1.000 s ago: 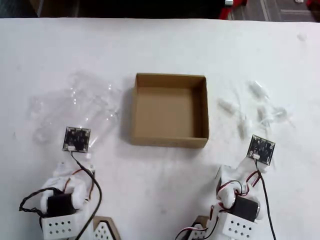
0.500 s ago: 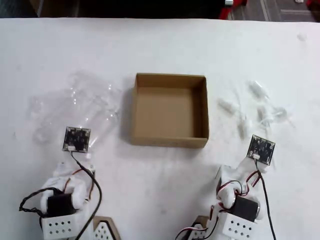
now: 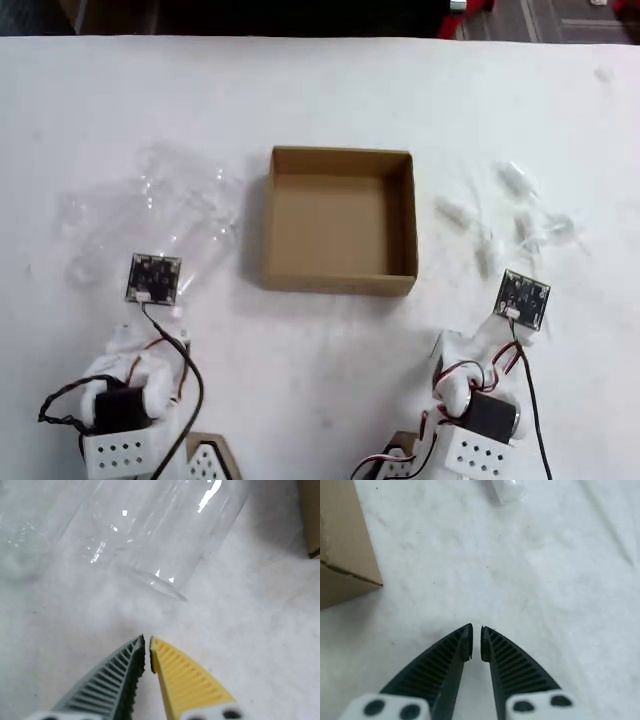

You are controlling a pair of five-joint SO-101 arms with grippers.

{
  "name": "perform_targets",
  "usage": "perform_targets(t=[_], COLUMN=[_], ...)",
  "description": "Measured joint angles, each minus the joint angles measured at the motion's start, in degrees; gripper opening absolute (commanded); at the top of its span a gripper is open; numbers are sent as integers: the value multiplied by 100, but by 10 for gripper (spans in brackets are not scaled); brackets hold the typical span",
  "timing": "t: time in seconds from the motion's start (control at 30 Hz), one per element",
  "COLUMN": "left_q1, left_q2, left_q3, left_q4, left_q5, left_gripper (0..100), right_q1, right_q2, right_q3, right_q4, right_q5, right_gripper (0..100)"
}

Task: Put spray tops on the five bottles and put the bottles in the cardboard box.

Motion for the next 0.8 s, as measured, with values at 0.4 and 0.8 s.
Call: perform_targets(t=[0.4,0.8], left_q1=[70,70], left_q2=[0,0], left_q3=[0,0], left_q4=[0,0], left_q5=[0,0], left_gripper=[24,24], right_q1=[0,0], right_q2=[0,0], right_q3=[0,0], right_q4=[0,0], right_q5=[0,0], right_gripper=[17,17])
